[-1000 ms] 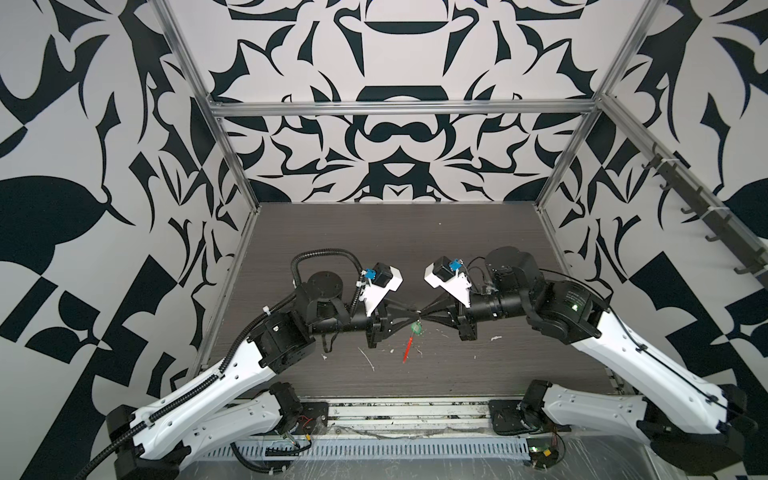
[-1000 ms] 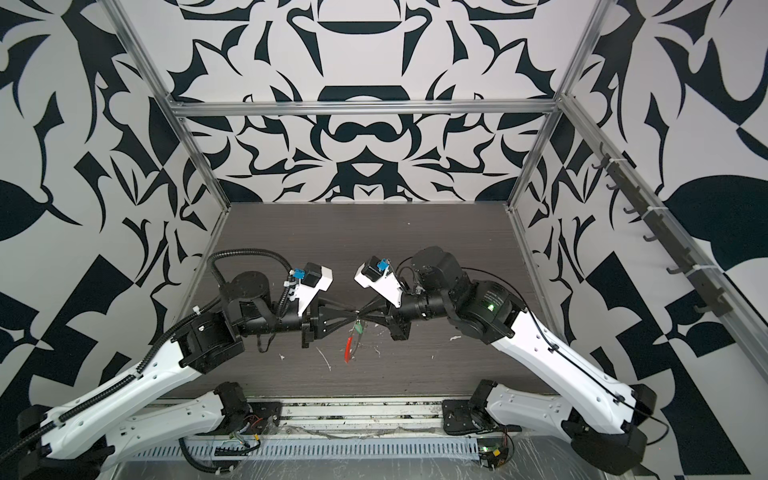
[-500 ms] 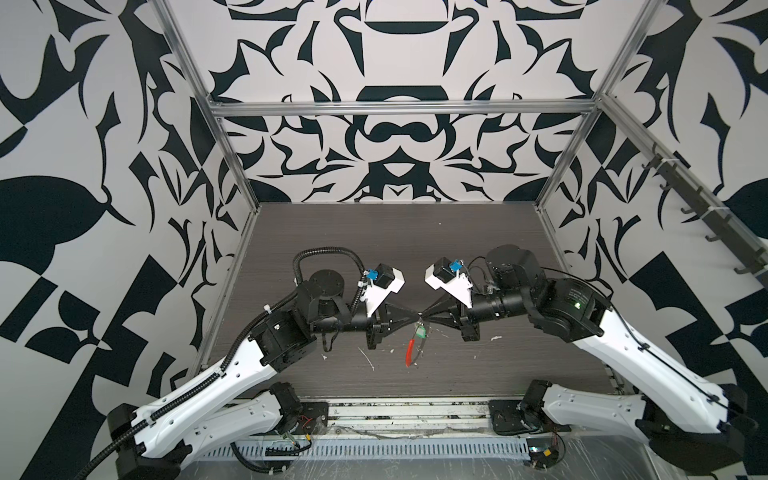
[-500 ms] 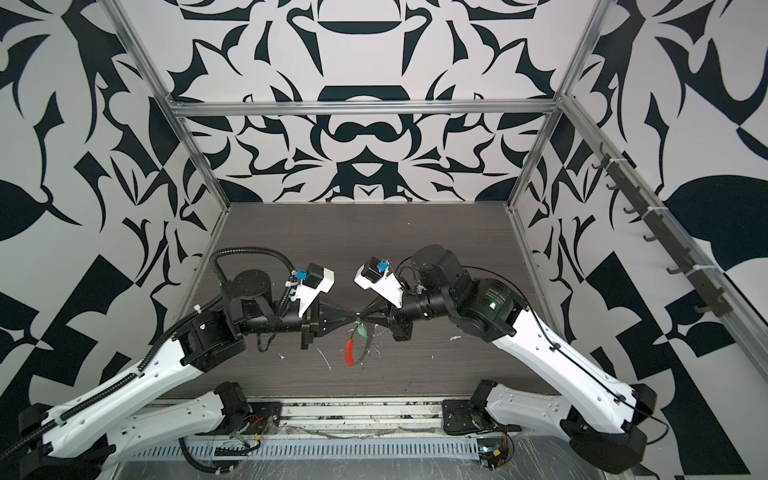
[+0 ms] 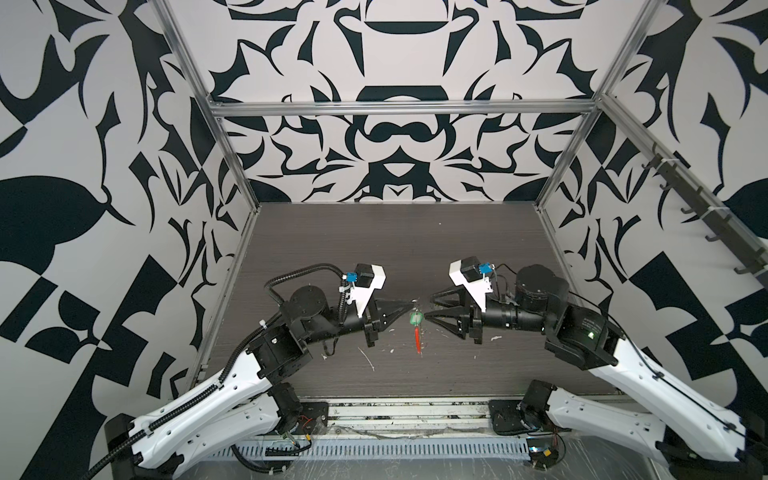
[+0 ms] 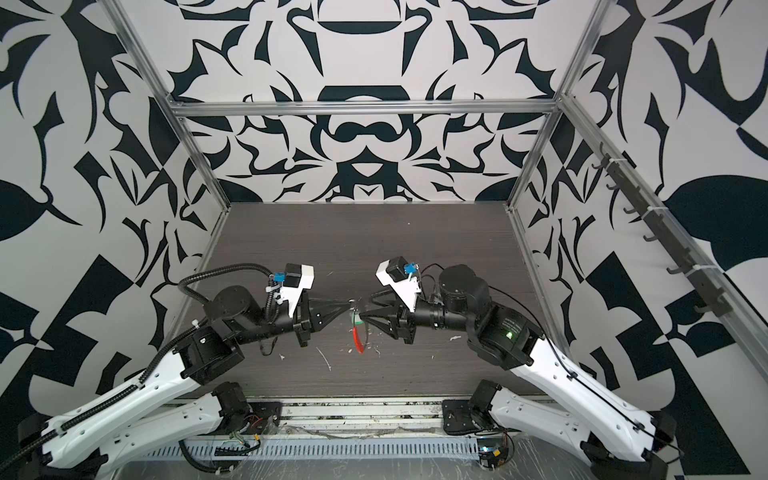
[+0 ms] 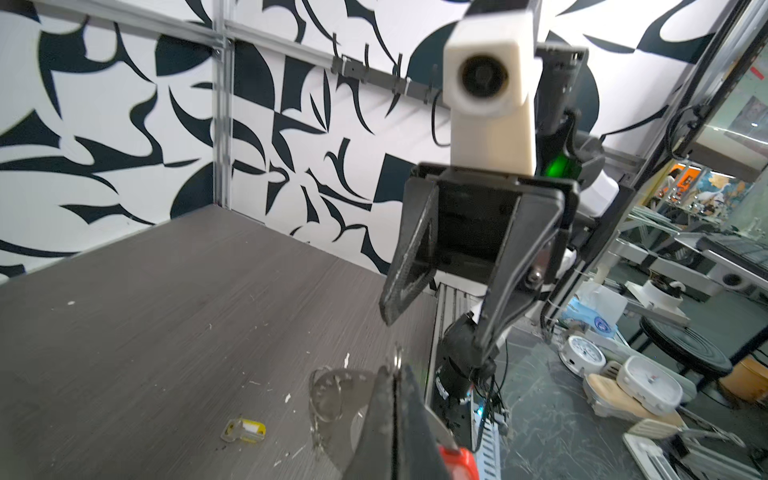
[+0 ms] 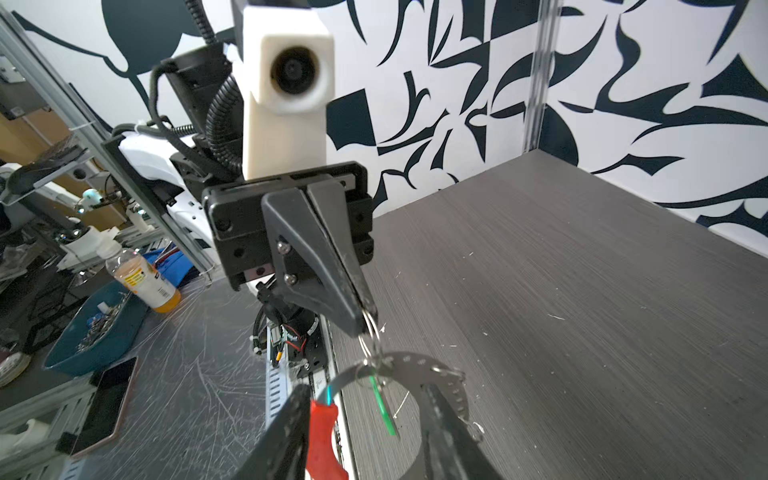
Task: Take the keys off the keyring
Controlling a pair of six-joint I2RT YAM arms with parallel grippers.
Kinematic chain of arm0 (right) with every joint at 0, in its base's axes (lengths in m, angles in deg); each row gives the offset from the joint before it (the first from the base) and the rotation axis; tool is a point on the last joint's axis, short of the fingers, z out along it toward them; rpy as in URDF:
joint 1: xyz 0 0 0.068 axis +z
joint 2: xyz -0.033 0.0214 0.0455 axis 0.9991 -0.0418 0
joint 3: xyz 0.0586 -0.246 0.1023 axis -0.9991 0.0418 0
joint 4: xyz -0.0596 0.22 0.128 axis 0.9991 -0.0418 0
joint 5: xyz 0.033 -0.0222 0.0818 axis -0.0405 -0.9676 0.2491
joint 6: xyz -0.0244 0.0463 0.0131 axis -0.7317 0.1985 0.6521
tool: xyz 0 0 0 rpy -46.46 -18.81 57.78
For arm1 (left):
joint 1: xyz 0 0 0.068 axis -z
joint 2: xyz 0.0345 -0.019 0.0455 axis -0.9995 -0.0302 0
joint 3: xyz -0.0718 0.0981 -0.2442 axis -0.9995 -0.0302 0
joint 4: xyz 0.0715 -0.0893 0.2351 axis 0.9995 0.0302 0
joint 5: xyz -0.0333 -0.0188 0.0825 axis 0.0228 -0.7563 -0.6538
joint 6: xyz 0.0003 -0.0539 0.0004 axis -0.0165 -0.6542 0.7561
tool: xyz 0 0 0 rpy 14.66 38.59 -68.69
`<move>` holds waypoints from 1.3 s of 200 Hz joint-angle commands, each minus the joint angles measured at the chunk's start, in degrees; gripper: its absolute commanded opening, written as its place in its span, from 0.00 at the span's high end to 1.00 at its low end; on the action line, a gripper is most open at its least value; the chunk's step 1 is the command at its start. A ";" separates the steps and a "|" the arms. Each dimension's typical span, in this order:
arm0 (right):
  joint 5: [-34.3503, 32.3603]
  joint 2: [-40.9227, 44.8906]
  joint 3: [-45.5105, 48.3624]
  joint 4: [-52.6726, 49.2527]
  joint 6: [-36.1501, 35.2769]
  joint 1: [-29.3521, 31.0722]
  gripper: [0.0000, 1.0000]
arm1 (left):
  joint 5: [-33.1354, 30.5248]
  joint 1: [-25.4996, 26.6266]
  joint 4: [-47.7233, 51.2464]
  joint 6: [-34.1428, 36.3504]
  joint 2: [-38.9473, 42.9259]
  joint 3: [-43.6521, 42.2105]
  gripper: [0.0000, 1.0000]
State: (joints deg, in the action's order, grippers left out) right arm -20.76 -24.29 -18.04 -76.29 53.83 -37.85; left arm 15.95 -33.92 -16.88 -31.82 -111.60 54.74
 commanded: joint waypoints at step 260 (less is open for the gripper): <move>5.67 -1.90 2.24 17.69 4.06 0.23 0.51 | 2.82 0.40 -19.02 -2.98 -1.89 -1.70 1.00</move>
State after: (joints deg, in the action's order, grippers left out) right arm -16.47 -28.09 -13.01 -59.51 58.51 -37.85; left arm 17.50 -33.70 -34.30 -34.88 -114.31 52.49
